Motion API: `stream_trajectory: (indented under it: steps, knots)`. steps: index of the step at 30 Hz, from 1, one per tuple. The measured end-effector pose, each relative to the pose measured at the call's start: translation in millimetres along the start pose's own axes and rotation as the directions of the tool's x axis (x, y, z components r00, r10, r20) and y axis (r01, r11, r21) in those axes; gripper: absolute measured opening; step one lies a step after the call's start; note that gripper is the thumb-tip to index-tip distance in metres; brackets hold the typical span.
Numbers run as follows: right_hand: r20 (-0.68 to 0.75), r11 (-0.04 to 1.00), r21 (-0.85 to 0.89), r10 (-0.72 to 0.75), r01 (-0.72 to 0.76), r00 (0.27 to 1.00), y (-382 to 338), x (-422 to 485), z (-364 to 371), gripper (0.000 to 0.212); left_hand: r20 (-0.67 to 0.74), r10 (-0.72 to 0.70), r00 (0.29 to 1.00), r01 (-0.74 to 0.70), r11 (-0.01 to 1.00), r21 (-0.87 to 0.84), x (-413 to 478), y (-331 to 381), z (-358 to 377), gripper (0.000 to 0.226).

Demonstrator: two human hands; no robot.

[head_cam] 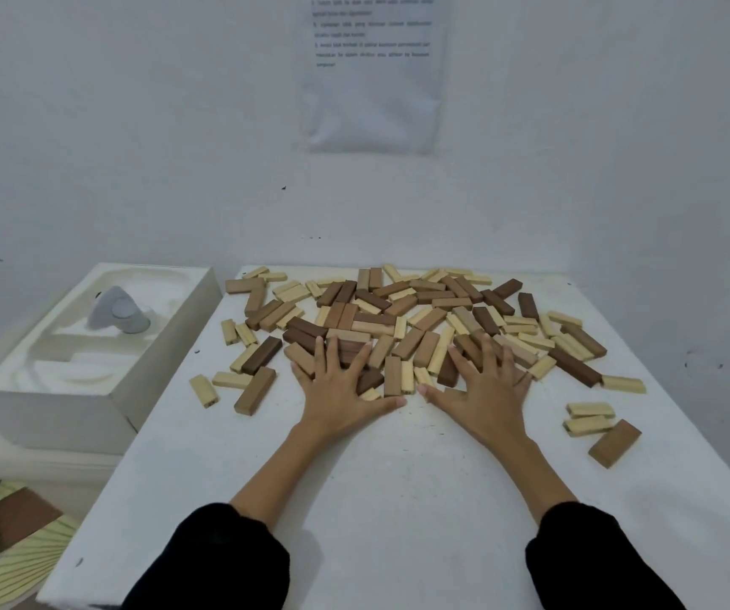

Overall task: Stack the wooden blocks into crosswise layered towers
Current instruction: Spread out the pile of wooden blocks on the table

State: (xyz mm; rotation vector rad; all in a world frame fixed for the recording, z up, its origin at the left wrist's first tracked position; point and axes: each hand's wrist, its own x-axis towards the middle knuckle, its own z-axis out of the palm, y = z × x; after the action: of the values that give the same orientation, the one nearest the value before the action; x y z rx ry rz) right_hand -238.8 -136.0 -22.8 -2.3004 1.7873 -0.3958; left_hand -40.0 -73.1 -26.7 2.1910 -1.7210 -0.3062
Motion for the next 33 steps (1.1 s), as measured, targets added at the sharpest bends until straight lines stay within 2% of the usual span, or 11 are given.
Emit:
stream_trajectory:
  steps: [4, 6, 8, 10, 12, 14, 17, 21, 26, 30, 33]
  knots:
    - [-0.065, 1.000, 0.011, -0.028, 0.029, 0.998, 3, -3, 2, 0.107, -0.028, 0.003, 1.000, -0.005, 0.997, -0.080, -4, 1, -5, 0.110]
    - [-0.154, 0.993, 0.088, -0.060, 0.074, 0.986, 7, -8, -2, 0.098, -0.135, 0.022, 0.991, -0.039, 0.991, -0.130, -10, -5, -13, 0.102]
    - [-0.232, 0.986, 0.149, -0.043, 0.079, 0.972, 15, -14, -11, 0.082, -0.241, 0.008, 0.970, -0.030, 0.996, -0.088, -14, -20, -26, 0.101]
    - [-0.265, 0.994, 0.106, 0.011, 0.018, 0.964, 33, -20, -22, 0.073, -0.288, -0.062, 0.955, 0.059, 0.998, -0.021, -18, -43, -40, 0.099]
    - [-0.276, 0.996, 0.033, 0.090, -0.084, 0.957, 55, -26, -33, 0.077, -0.295, -0.172, 0.940, 0.190, 0.981, 0.032, -22, -68, -51, 0.087]
    - [-0.232, 0.980, -0.008, 0.192, -0.199, 0.954, 78, -32, -41, 0.080, -0.270, -0.286, 0.919, 0.301, 0.954, 0.016, -28, -88, -55, 0.075]
    - [-0.117, 0.953, -0.055, 0.291, -0.299, 0.949, 103, -42, -44, 0.088, -0.240, -0.308, 0.921, 0.316, 0.949, -0.005, -40, -97, -46, 0.066]
    - [-0.054, 0.943, -0.009, 0.332, -0.333, 0.942, 114, -38, -39, 0.096, -0.240, -0.243, 0.940, 0.239, 0.970, -0.045, -36, -92, -36, 0.071]
    - [-0.047, 0.950, 0.002, 0.313, -0.313, 0.949, 111, -18, -36, 0.101, -0.194, -0.142, 0.971, 0.143, 0.990, -0.010, -25, -76, -28, 0.098]
    - [-0.023, 0.971, -0.072, 0.229, -0.230, 0.973, 96, -3, -30, 0.099, -0.189, -0.132, 0.973, 0.140, 0.990, 0.030, -19, -65, -22, 0.104]
    - [-0.026, 0.979, -0.047, 0.195, -0.196, 0.980, 81, 8, -22, 0.089, -0.204, -0.135, 0.970, 0.145, 0.989, 0.033, -15, -61, -20, 0.106]
